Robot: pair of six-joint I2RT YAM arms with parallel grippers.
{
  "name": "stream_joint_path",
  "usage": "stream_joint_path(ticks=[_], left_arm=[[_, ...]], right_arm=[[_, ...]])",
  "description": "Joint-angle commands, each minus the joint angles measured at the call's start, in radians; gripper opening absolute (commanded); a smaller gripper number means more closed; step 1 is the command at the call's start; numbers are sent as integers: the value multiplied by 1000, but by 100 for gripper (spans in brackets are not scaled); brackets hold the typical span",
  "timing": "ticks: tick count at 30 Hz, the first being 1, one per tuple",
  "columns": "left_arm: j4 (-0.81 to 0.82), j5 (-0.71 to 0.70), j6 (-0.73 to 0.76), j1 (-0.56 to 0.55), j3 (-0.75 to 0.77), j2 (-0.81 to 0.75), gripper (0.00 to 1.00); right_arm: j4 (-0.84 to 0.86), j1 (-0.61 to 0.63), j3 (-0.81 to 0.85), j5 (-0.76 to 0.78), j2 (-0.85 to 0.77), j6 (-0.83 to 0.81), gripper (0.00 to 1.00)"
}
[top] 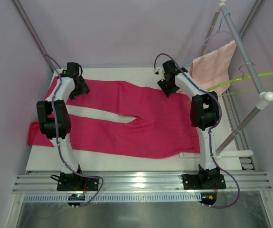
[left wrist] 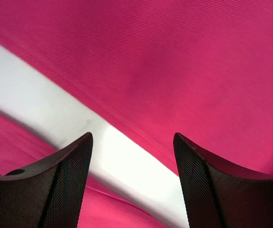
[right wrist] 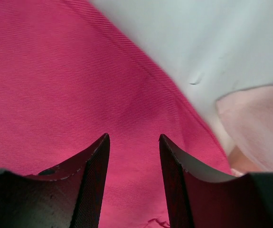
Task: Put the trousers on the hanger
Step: Fold the trousers
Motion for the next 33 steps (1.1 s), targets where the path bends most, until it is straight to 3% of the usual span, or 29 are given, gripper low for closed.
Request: stream_joint_path(ticks=[1,8,15,22,26,28,31,33], left_arm=[[26,-9,33,-159,42,-97,70],[101,178,-79,-261,-31,-145,69],[175,298,-47,-328,-125,-105,73],[254,353,-31,-381,-177,-80,76],[209,315,-47,-390,-156,-37,76],[179,287,-47,-390,-144,-2,73],[141,254,-41,-390,-134,24,60],[115,206,-30,-390,-133,33,36]], right_arm=[[31,68,-26,15,-3,6,49],[28,140,-74,-61,-19,52,49],[80,205,-173,-100,-92,123,49],[110,205,-262,12,-209,216,49],[115,206,-296,6,-269,210,50],[106,206,-296,-24,-289,175,50],[88,206,-293,-121,-307,114,53],[68,205,-278,-124,-309,95,54]])
